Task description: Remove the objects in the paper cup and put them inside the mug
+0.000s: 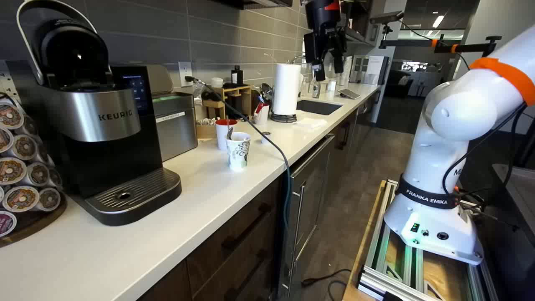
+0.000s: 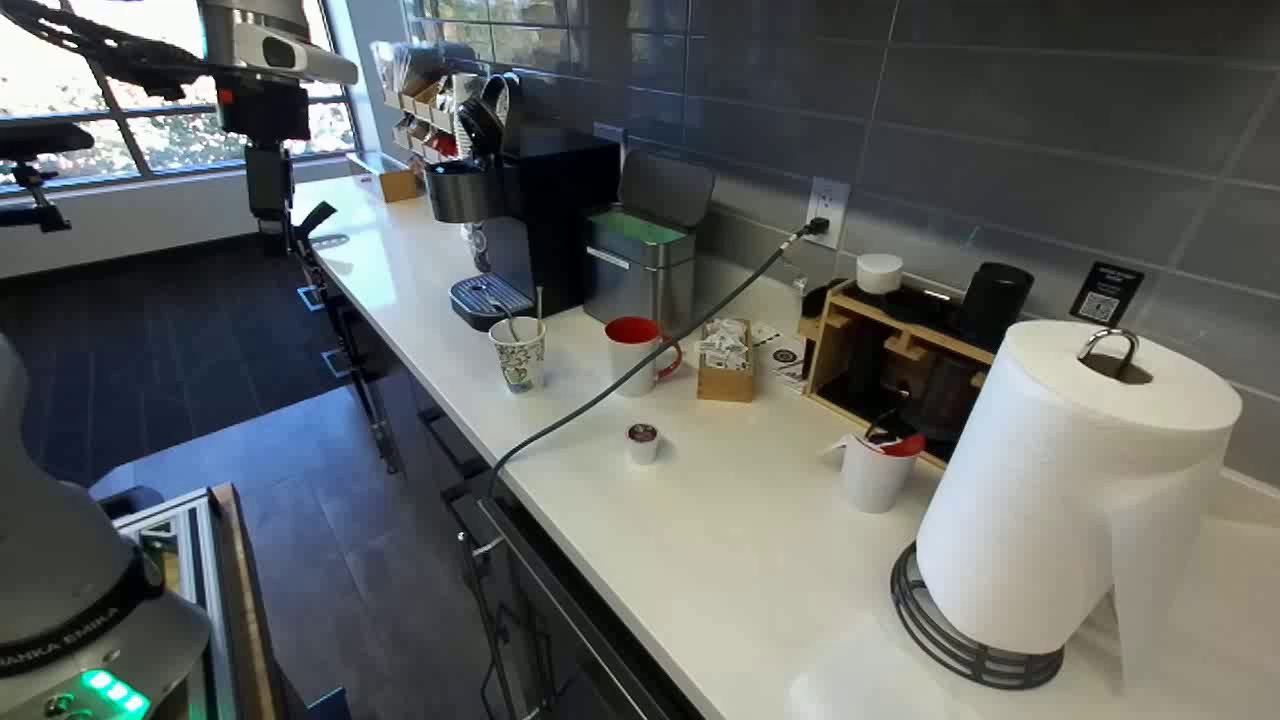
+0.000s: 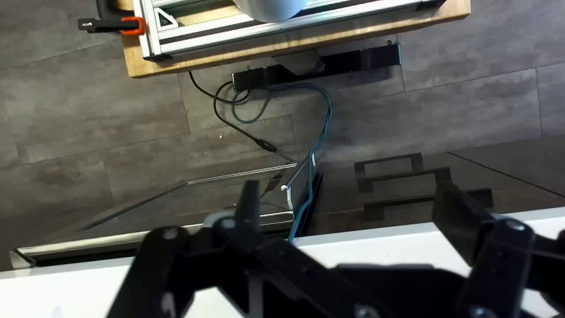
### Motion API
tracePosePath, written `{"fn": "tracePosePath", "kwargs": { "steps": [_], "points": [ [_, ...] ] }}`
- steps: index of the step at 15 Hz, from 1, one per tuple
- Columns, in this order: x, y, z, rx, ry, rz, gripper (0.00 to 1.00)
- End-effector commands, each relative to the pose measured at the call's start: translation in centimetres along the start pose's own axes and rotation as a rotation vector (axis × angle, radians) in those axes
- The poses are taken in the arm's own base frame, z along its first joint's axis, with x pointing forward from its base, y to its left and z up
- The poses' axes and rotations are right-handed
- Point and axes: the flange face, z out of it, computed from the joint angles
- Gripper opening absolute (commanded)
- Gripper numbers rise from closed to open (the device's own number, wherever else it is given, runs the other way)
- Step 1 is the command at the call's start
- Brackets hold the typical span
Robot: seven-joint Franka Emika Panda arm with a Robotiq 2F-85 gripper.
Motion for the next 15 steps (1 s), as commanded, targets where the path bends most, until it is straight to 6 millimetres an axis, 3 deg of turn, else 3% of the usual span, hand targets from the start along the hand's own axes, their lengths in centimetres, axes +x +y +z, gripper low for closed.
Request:
{"fn": "tracePosePath", "kwargs": {
  "steps": [1,7,9,15],
  "points": [
    [0.0,0.0,0.0,0.000,-0.001,0.000,1.00],
    [0.3,-0.4,0.1,0.011,0.010,-0.010,1.00],
    [1.7,-1.9,0.6,0.032,0.063,-0.016,1.00],
    [8.4,-6.7,2.0,0.196,0.249,0.056,1.00]
  ]
}}
